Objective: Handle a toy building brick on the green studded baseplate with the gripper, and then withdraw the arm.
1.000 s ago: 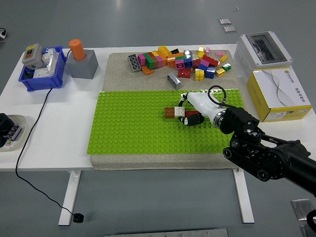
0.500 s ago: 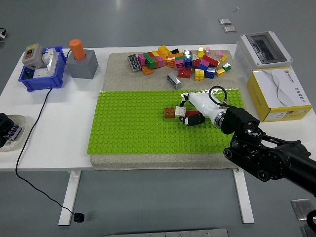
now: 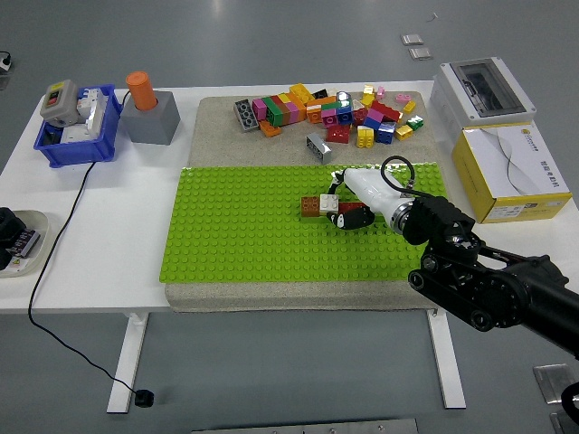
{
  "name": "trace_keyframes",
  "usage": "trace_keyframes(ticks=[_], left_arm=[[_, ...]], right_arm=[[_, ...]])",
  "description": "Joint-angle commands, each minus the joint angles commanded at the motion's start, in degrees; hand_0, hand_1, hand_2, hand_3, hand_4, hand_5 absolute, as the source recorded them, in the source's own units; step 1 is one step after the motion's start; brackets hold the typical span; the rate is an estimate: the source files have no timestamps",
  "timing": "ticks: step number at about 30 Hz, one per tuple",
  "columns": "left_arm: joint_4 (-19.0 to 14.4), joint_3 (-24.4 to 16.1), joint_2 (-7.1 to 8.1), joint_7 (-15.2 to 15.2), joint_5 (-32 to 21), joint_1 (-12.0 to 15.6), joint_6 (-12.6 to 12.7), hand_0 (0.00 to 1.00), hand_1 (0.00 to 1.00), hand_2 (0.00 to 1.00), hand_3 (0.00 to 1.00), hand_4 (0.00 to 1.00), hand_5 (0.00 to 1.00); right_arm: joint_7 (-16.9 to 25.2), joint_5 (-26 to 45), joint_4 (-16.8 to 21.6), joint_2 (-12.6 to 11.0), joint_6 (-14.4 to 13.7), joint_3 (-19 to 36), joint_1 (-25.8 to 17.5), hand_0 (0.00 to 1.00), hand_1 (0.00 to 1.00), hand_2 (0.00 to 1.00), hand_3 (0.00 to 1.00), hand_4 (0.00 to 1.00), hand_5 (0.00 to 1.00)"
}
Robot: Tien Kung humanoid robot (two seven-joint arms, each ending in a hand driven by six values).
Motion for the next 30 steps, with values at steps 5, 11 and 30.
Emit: trace_keyframes(ticks=[5, 11, 30], left_arm=[[0.0, 0.0, 0.00, 0.0, 0.0, 0.0, 0.0, 0.653, 0.610, 0.585, 0.619, 0.640, 0.157], [0.0, 0.0, -0.04, 0.0, 0.0, 0.0, 0.0, 0.653, 0.610, 0.585, 0.619, 0.640, 0.157], [0.0, -0.1, -0.26, -0.4, -0.1, 0.2, -0.3, 0.653, 0.610, 0.585, 0.615, 0.640, 0.156]], right_arm=[[0.0, 0.0, 0.0, 0.0, -0.1, -0.2, 0.0, 0.760, 0.755, 0.788, 0.642, 0.686, 0.239], [0.0, 0.1, 0.0, 0.1, -0.1, -0.4, 0.0, 0.762, 0.756, 0.789, 0.649, 0.687, 0.238], [0.0, 0.0, 0.1, -0.1, -0.1, -0.2, 0.1, 0.768, 0.760, 0.796, 0.699, 0.693, 0.227]])
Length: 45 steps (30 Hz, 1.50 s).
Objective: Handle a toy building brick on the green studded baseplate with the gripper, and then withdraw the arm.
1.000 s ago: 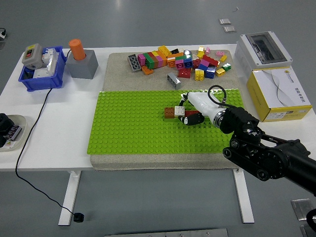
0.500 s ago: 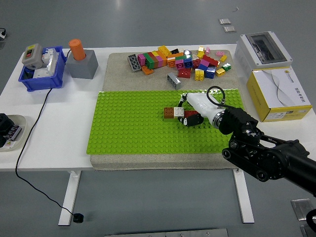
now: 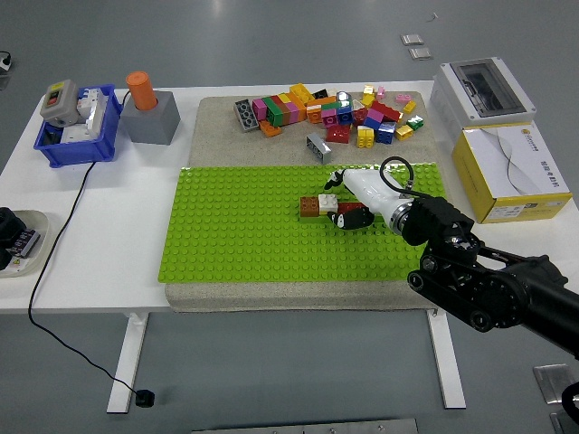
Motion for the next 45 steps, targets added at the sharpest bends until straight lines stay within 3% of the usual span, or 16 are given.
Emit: trace_keyframes(ticks=[10, 18, 22, 23, 28, 29, 45], left_arm=[[0.0, 0.0, -0.09, -0.1, -0.2, 0.1, 0.0, 0.653, 0.610, 0.585, 0.613, 0.640, 0.155], [0.0, -0.6, -0.21, 0.0, 0.0, 0.3, 0.0, 0.653, 0.610, 0.585, 0.612, 0.643, 0.152], [0.0, -0.9, -0.33, 0.0, 0.0, 0.5, 0.0, 0.653, 0.610, 0.585, 0.612, 0.643, 0.152], [0.0, -1.0, -0.36, 0.0, 0.1, 0.5, 0.0, 0.653, 0.610, 0.585, 0.611, 0.644, 0.149], [0.0, -1.0, -0.42, 0.0, 0.1, 0.4, 0.1, 0.653, 0.610, 0.585, 0.611, 0.644, 0.149], [0.0, -1.0, -0.42, 0.0, 0.1, 0.4, 0.1, 0.653, 0.610, 0.585, 0.611, 0.645, 0.148], [0.0, -0.9, -0.43, 0.2, 0.1, 0.3, 0.2, 0.653, 0.610, 0.585, 0.610, 0.645, 0.148]], right_arm=[[0.4, 0.7, 1.2, -0.6, 0.4, 0.0, -0.2, 0.769, 0.760, 0.796, 0.702, 0.697, 0.223], [0.4, 1.3, 9.1, -4.8, 2.1, 3.1, -0.7, 0.777, 0.762, 0.807, 0.734, 0.720, 0.203], [0.1, -1.1, 11.8, -6.1, 1.5, 2.6, -1.3, 0.777, 0.762, 0.807, 0.734, 0.720, 0.203], [0.2, -1.6, 11.9, -6.2, 1.2, 2.4, -1.4, 0.779, 0.762, 0.805, 0.654, 0.717, 0.225], [0.4, -5.2, 11.3, -6.1, -0.3, 1.5, -1.8, 0.779, 0.762, 0.805, 0.654, 0.717, 0.225], [0.5, -5.4, 11.2, -6.1, -0.4, 1.4, -1.8, 0.792, 0.763, 0.799, 0.611, 0.727, 0.319], [1.4, -3.3, 7.3, -4.2, -1.3, -0.2, -2.0, 0.793, 0.764, 0.801, 0.613, 0.718, 0.336]])
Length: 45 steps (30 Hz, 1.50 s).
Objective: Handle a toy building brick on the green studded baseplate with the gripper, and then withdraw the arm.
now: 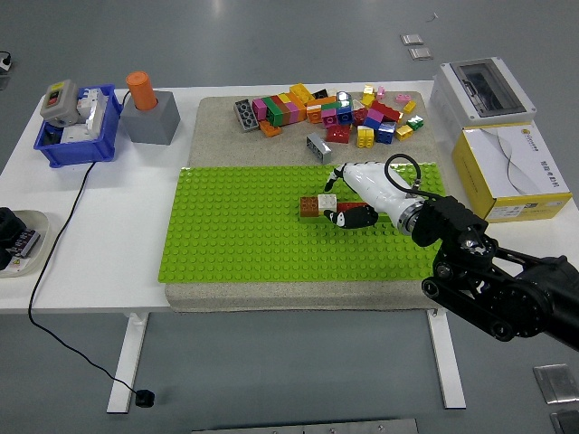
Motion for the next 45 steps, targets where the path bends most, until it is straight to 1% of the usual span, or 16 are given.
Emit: trace_keyframes(ticks=[7, 8, 13, 14, 19, 20, 25, 26, 38, 45], left_arm=[[0.0, -0.2, -0.01, 0.1, 0.2, 0.0, 0.0, 0.653, 0.610, 0.585, 0.609, 0.645, 0.150], [0.0, -0.3, 0.00, 0.1, 0.3, 0.0, 0.0, 0.653, 0.610, 0.585, 0.609, 0.645, 0.153], [0.0, -0.5, 0.02, 0.2, 0.5, 0.0, 0.0, 0.653, 0.610, 0.585, 0.609, 0.645, 0.153], [0.0, -0.5, 0.02, 0.1, 0.5, -0.1, 0.0, 0.653, 0.610, 0.585, 0.608, 0.641, 0.157], [0.0, -0.5, -0.02, 0.1, 0.5, -0.1, 0.0, 0.653, 0.610, 0.585, 0.608, 0.641, 0.157], [0.0, -0.5, -0.02, 0.1, 0.5, -0.1, 0.0, 0.653, 0.610, 0.584, 0.607, 0.639, 0.158], [0.0, -0.5, -0.04, 0.1, 0.5, 0.0, -0.1, 0.653, 0.610, 0.584, 0.607, 0.639, 0.158], [0.0, -0.5, -0.05, 0.0, 0.5, 0.0, -0.1, 0.654, 0.610, 0.584, 0.607, 0.639, 0.157], [0.0, -0.5, -0.13, 0.0, 0.5, -0.1, -0.1, 0.653, 0.610, 0.584, 0.606, 0.636, 0.162], [0.0, -0.5, -0.21, 0.0, 0.4, 0.1, -0.1, 0.653, 0.609, 0.584, 0.606, 0.635, 0.162]], right_arm=[[-0.1, 0.4, -0.3, 0.2, 0.0, -0.8, -0.1, 0.795, 0.764, 0.801, 0.614, 0.715, 0.341], [-0.1, 0.5, -0.3, 0.1, 0.0, -0.9, -0.1, 0.795, 0.766, 0.804, 0.621, 0.718, 0.373], [-0.3, 1.0, -0.6, 0.1, 0.3, -1.5, -0.1, 0.795, 0.766, 0.804, 0.621, 0.718, 0.373], [-0.3, 1.1, -0.6, 0.1, 0.4, -1.6, -0.1, 0.798, 0.768, 0.804, 0.623, 0.694, 0.407], [-0.4, 1.2, -0.7, 0.2, 0.6, -1.9, -0.2, 0.798, 0.768, 0.804, 0.623, 0.694, 0.407], [-0.5, 1.2, -0.7, 0.1, 0.6, -2.0, -0.2, 0.799, 0.769, 0.804, 0.624, 0.669, 0.423], [-0.7, 1.0, -0.5, 0.1, 0.8, -2.2, -0.4, 0.799, 0.769, 0.804, 0.624, 0.669, 0.423], [-0.7, 1.0, -0.6, 0.1, 0.9, -2.2, -0.4, 0.799, 0.769, 0.804, 0.623, 0.658, 0.442], [-0.6, 1.0, -0.9, 0.2, 1.1, -2.4, -0.6, 0.800, 0.769, 0.803, 0.615, 0.650, 0.450], [0.2, 0.6, 0.3, -0.3, 0.7, -0.9, -1.0, 0.797, 0.768, 0.802, 0.625, 0.650, 0.437]])
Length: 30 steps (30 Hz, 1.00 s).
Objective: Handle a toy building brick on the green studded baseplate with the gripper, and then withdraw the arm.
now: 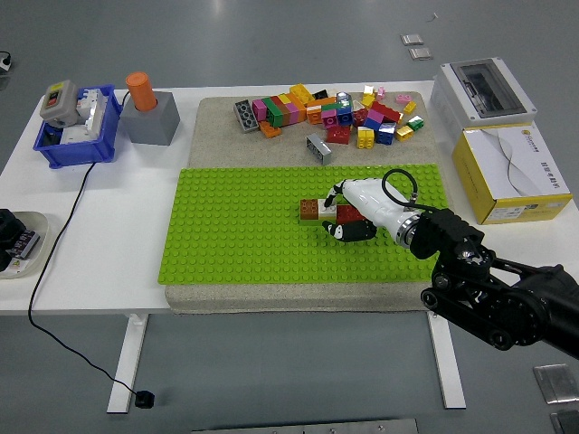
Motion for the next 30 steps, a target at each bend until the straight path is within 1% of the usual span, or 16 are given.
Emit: trace_keyframes(ticks=[2, 4, 5, 10, 11, 16, 17, 20, 22, 23, 24, 30], left_arm=[[0.0, 0.1, -0.04, 0.0, -0.1, 0.1, 0.0, 0.653, 0.609, 0.584, 0.606, 0.635, 0.162], [0.0, 0.2, -0.08, 0.0, -0.3, 0.1, 0.0, 0.653, 0.609, 0.584, 0.606, 0.635, 0.162], [0.0, 0.2, -0.08, 0.0, -0.3, 0.1, 0.0, 0.653, 0.609, 0.584, 0.606, 0.633, 0.163], [0.0, 0.2, 0.09, -0.2, -0.5, -0.2, 0.1, 0.653, 0.609, 0.584, 0.606, 0.633, 0.163], [0.0, 0.2, 0.10, -0.2, -0.5, -0.3, 0.1, 0.653, 0.609, 0.584, 0.605, 0.633, 0.163], [0.0, 0.4, -0.04, -0.3, -0.7, -0.4, 0.1, 0.653, 0.609, 0.584, 0.605, 0.633, 0.163], [0.0, 0.4, -0.07, -0.4, -0.7, -0.3, 0.1, 0.653, 0.609, 0.583, 0.605, 0.632, 0.164], [0.0, 0.0, -0.04, -0.3, -0.2, -0.1, 0.0, 0.653, 0.609, 0.583, 0.605, 0.632, 0.164], [0.0, -0.2, 0.02, -0.3, 0.1, -0.1, 0.0, 0.653, 0.609, 0.583, 0.605, 0.632, 0.164], [0.0, -0.2, 0.06, -0.3, 0.3, -0.1, 0.0, 0.653, 0.610, 0.583, 0.606, 0.632, 0.164], [0.0, -0.3, 0.10, -0.3, 0.5, -0.1, 0.0, 0.653, 0.610, 0.583, 0.606, 0.632, 0.164], [0.0, -0.3, 0.24, -0.4, 1.2, -0.4, -0.2, 0.653, 0.610, 0.584, 0.606, 0.633, 0.164]], right_arm=[[0.2, -0.3, 0.7, -0.4, 0.0, 1.0, 0.0, 0.797, 0.768, 0.802, 0.625, 0.650, 0.437], [0.5, -0.7, 1.7, -1.1, -0.4, 1.9, 0.3, 0.797, 0.768, 0.802, 0.625, 0.650, 0.437], [0.7, -1.0, 2.1, -1.5, -0.5, 2.2, 0.5, 0.790, 0.768, 0.798, 0.633, 0.640, 0.419], [1.4, -1.8, 4.0, -3.5, -1.4, 4.2, 1.2, 0.790, 0.768, 0.798, 0.633, 0.640, 0.419], [1.6, -1.7, 4.3, -3.8, -1.8, 5.1, 1.0, 0.784, 0.770, 0.801, 0.635, 0.647, 0.391], [3.2, 0.5, 5.0, -5.1, -4.4, 10.3, -1.8, 0.784, 0.770, 0.801, 0.635, 0.647, 0.391], [3.6, 1.4, 5.0, -5.3, -5.0, 11.7, -2.7, 0.753, 0.762, 0.792, 0.650, 0.646, 0.359], [5.1, 4.6, 4.4, -5.4, -6.5, 15.5, -5.1, 0.753, 0.762, 0.792, 0.650, 0.646, 0.359], [5.9, 6.3, 4.0, -5.3, -7.1, 17.6, -5.9, 0.753, 0.762, 0.792, 0.650, 0.646, 0.359], [6.3, 7.0, 3.9, -5.2, -7.4, 18.5, -6.3, 0.716, 0.748, 0.781, 0.657, 0.644, 0.347], [6.8, 7.8, 3.7, -5.1, -7.8, 19.5, -6.6, 0.716, 0.748, 0.781, 0.657, 0.644, 0.347], [8.2, 9.7, 3.6, -4.5, -9.2, 22.3, -8.5, 0.707, 0.738, 0.767, 0.657, 0.641, 0.351]])
